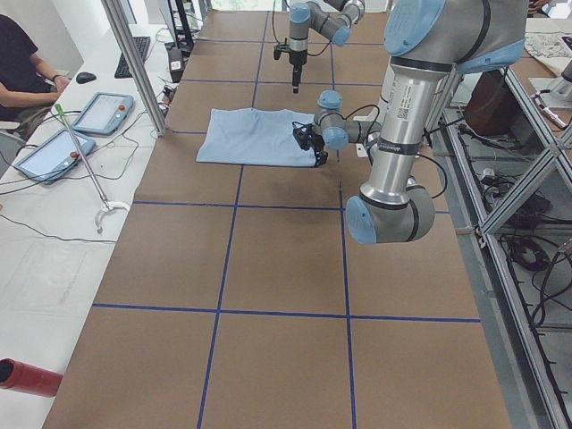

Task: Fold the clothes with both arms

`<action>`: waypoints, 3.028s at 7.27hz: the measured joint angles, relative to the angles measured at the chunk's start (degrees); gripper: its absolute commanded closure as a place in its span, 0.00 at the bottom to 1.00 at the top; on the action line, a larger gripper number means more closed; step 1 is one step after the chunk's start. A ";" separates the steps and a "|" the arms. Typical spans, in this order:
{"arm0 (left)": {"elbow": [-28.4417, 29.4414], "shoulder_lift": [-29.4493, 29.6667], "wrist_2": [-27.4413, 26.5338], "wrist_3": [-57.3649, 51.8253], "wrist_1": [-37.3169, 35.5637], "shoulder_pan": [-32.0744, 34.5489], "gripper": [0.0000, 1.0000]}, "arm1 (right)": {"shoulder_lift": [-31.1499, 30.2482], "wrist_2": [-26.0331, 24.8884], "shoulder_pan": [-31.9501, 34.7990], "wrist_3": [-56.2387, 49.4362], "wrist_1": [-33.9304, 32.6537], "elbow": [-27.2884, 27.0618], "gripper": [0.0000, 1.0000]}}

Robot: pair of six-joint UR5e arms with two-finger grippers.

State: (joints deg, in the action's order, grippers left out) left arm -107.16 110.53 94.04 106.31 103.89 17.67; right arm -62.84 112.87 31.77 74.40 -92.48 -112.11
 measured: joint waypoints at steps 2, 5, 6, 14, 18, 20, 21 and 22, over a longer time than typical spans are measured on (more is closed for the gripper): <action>0.12 0.11 -0.15 0.11 -0.70 -0.38 0.20 | 0.00 -0.07 -0.10 0.04 0.02 0.11 0.00; -0.22 0.32 -0.18 0.14 -2.76 -0.44 0.32 | 0.02 -0.02 -0.26 0.04 0.02 0.13 0.00; -0.31 0.33 -0.18 0.32 -2.85 -0.44 0.40 | 0.01 -0.03 -0.28 0.04 0.02 0.13 0.00; -0.60 0.18 -0.26 1.18 -2.94 -0.52 0.56 | -0.01 -0.09 -0.22 0.03 0.02 0.13 0.00; -0.63 0.30 -1.19 1.18 -3.47 -1.18 0.59 | -0.03 -0.10 -0.22 0.04 0.02 0.06 0.00; -0.63 0.60 -1.30 1.22 -4.68 -1.82 0.81 | -0.14 -0.11 -0.22 0.04 0.02 0.12 0.00; -0.63 0.73 -1.31 1.32 -4.90 -1.86 0.99 | -0.14 -0.09 -0.22 0.04 0.02 0.12 0.00; -0.65 0.86 -1.38 1.39 -4.97 -1.86 1.00 | -0.13 -0.07 -0.22 0.03 0.02 0.13 0.00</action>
State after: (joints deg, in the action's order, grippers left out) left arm -107.81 111.39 92.66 107.70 98.92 15.81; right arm -62.96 112.80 31.55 74.43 -92.46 -111.98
